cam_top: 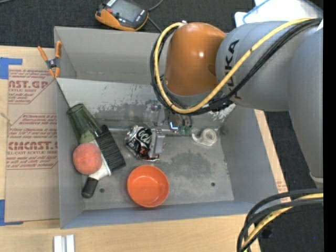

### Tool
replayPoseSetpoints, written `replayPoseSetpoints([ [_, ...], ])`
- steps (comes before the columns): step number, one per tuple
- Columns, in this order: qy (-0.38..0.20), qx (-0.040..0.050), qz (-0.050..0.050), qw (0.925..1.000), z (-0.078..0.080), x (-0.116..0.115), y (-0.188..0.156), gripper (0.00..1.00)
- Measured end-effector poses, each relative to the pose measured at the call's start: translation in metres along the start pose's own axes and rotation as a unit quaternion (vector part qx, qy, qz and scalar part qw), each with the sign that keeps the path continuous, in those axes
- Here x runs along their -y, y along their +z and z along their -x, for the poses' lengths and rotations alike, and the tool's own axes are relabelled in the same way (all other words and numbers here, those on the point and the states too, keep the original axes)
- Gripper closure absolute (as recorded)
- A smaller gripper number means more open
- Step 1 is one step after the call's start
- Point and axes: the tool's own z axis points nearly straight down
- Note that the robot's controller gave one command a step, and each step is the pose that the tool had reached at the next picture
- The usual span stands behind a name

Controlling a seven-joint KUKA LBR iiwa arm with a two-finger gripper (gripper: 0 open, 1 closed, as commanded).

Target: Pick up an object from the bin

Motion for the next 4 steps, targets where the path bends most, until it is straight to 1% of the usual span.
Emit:
replayPoseSetpoints([
  [1, 0.000, 0.0039, 0.000, 1.0000, 0.002, 0.001, -0.004, 0.00],
  [2, -0.113, 0.0039, 0.000, 0.9935, -0.091, 0.008, 0.118, 0.00],
  [3, 0.005, 0.0116, 0.001, 0.9999, -0.019, 0.045, 0.125, 0.00],
  [4, -0.116, 0.0044, 0.001, 0.9933, -0.084, 0.014, 0.127, 0.00],
])
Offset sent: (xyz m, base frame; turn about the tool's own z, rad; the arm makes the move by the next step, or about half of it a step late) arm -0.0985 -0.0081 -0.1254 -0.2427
